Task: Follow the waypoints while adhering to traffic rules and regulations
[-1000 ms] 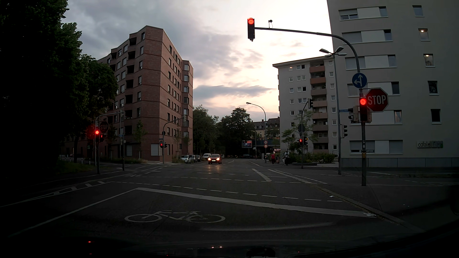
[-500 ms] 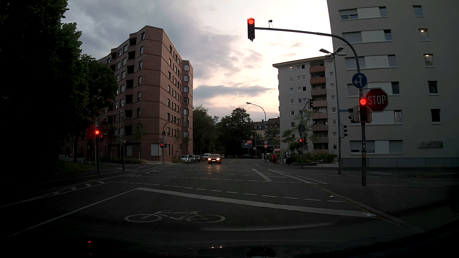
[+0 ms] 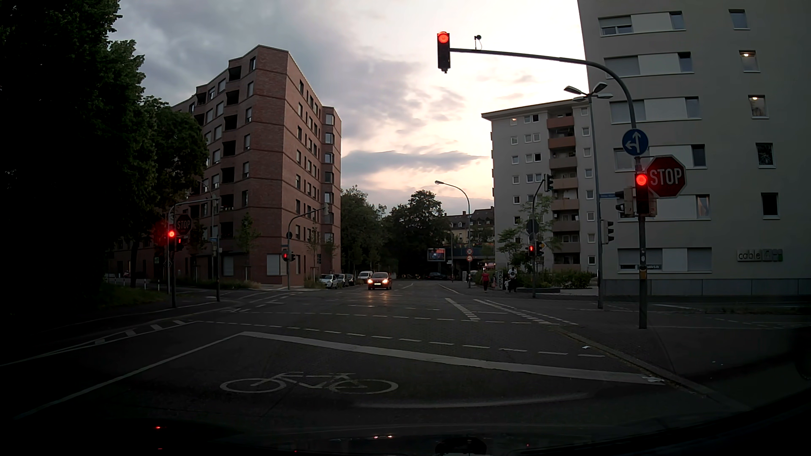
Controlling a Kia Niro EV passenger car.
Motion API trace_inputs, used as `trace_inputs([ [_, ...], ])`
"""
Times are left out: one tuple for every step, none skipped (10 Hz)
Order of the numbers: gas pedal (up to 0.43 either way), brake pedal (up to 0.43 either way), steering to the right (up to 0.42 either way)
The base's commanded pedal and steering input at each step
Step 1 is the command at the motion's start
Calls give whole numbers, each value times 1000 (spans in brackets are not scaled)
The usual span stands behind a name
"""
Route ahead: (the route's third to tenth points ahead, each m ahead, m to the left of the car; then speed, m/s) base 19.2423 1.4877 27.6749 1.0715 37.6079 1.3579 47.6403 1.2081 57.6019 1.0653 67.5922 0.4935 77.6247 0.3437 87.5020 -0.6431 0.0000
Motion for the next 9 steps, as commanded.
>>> trace_inputs([
  [0, 201, -8],
  [0, 201, -8],
  [0, 201, -8],
  [0, 201, -8],
  [0, 201, -8],
  [0, 201, -8],
  [0, 201, -8],
  [0, 201, -8],
  [0, 201, -8],
])
